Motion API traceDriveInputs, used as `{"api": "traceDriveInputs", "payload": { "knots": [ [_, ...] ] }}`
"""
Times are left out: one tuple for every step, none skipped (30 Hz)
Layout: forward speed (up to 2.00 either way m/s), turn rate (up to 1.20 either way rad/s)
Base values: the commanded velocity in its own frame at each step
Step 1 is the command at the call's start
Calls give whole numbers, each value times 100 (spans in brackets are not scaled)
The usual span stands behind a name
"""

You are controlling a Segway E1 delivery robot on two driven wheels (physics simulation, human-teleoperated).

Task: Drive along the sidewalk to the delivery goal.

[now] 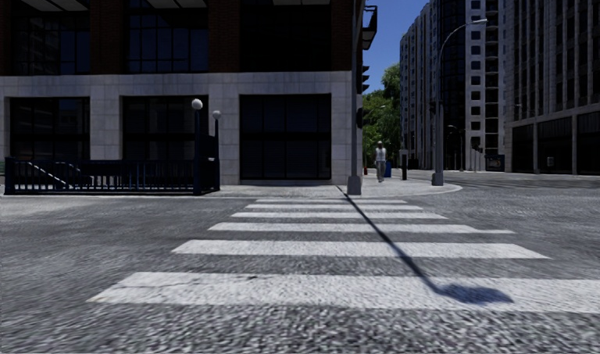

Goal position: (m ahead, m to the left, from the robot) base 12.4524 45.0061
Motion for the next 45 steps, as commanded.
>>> {"api": "traceDriveInputs", "payload": {
  "knots": [
    [200, 0],
    [200, 0],
    [200, 0],
    [200, -8],
    [200, -31],
    [200, -49],
    [200, -56],
    [200, -56],
    [200, -20],
    [200, -5],
    [200, 0],
    [200, 0],
    [200, 0],
    [200, 0],
    [200, 0],
    [200, 0],
    [200, 0],
    [200, 0],
    [200, 0],
    [200, 0],
    [200, 0],
    [200, 0],
    [200, 0],
    [200, 0],
    [200, 0],
    [200, 0],
    [200, 0],
    [200, 0],
    [200, 0],
    [200, 0],
    [200, 0],
    [200, 0],
    [200, 0],
    [200, 0],
    [200, 0],
    [200, 0],
    [200, 0],
    [200, 0],
    [200, 0],
    [200, 0],
    [200, 0],
    [200, 0],
    [200, 0],
    [200, 0],
    [200, 0]
  ]
}}
